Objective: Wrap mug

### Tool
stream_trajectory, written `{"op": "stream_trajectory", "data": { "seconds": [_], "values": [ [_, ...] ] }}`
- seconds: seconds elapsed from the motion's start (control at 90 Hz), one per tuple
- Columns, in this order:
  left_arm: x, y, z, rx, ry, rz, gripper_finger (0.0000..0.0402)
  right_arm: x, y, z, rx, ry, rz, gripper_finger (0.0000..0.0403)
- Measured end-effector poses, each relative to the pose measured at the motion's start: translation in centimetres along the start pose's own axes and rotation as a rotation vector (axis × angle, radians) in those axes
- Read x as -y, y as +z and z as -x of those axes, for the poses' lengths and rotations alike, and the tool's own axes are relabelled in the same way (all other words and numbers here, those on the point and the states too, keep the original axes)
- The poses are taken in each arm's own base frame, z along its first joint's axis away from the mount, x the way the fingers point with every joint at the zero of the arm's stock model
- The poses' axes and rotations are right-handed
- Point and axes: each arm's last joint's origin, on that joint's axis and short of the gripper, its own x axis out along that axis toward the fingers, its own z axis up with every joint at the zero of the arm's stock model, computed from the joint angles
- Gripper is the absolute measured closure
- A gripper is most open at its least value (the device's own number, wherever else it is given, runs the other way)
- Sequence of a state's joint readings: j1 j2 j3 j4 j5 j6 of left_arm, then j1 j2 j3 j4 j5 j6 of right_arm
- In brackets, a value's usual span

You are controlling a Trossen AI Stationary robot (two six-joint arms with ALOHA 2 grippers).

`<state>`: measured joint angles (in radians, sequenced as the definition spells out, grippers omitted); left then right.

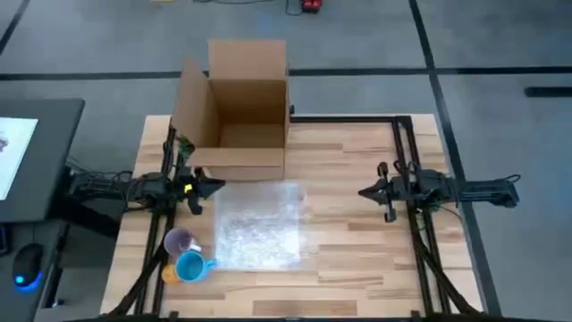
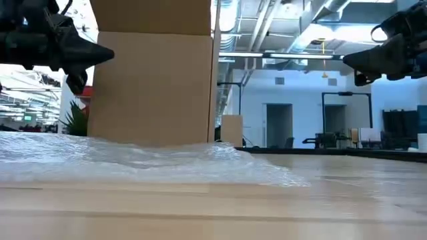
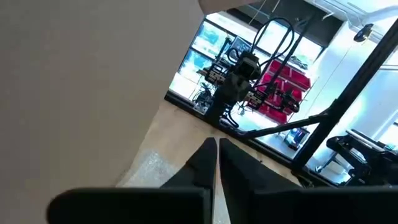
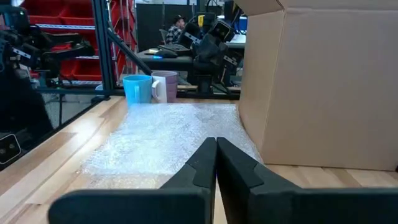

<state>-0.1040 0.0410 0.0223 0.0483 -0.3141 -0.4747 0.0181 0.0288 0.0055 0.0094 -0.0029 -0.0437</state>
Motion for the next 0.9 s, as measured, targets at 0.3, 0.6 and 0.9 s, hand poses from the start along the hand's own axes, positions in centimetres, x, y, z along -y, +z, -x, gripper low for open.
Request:
{"op": "stream_trajectory", "data": {
  "seconds": [0.3,0.6,0.9],
  "values": [
    [0.0,0.01,0.0,0.001,0.0,0.0,0.0402,0.0,0.03,0.0,0.003,0.0,0.0,0.0403],
    [0.0,0.01,0.0,0.002,0.0,-0.023,0.0402,0.0,0.05,0.0,0.005,0.0,0.0,0.0403],
    [0.03,0.09,0.0,0.013,-0.001,-0.008,0.0402,0.0,0.16,0.0,0.017,0.002,0.011,0.0403]
  ]
}}
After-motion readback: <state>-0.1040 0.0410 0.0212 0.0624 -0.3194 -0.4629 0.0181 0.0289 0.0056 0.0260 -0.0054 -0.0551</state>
